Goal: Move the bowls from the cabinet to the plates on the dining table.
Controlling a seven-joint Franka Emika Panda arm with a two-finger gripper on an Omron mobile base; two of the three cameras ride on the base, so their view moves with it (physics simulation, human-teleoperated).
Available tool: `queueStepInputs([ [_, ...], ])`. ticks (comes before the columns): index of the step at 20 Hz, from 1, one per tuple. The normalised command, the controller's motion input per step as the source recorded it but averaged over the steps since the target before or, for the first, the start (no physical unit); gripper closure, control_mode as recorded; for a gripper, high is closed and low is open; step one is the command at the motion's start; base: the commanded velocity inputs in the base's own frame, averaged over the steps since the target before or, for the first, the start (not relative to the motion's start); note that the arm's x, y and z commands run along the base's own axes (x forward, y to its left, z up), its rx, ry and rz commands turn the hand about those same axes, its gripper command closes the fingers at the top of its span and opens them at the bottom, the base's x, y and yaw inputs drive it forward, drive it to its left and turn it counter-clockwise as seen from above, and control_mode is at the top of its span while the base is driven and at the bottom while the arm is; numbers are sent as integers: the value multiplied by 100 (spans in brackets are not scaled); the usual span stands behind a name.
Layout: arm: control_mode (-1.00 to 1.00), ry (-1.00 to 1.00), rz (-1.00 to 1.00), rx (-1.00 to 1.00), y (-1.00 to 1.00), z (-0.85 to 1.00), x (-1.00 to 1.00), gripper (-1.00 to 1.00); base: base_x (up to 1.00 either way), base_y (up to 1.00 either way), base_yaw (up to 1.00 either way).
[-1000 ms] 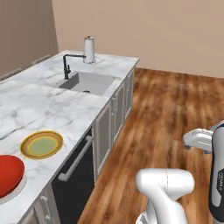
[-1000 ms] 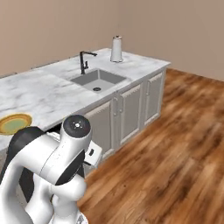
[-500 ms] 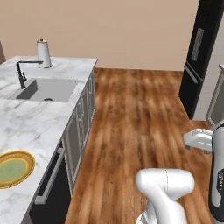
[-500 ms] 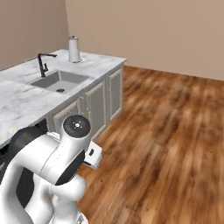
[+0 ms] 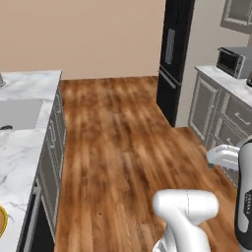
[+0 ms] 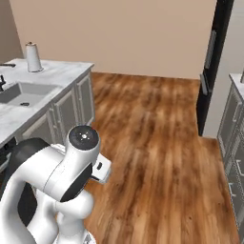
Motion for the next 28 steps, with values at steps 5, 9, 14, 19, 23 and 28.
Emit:
queueStepInputs([
  [5,100,0,0,0,0,0,0,-100,0,-10,-43],
  [9,100,0,0,0,0,0,0,-100,0,-11,-42],
  [14,100,0,0,0,0,0,0,-100,0,-12,-41],
  [19,100,0,0,0,0,0,0,-100,0,-13,-39],
  [23,100,0,0,0,0,0,0,-100,0,-11,-37],
  [28,100,0,0,0,0,0,0,-100,0,-11,-37],
])
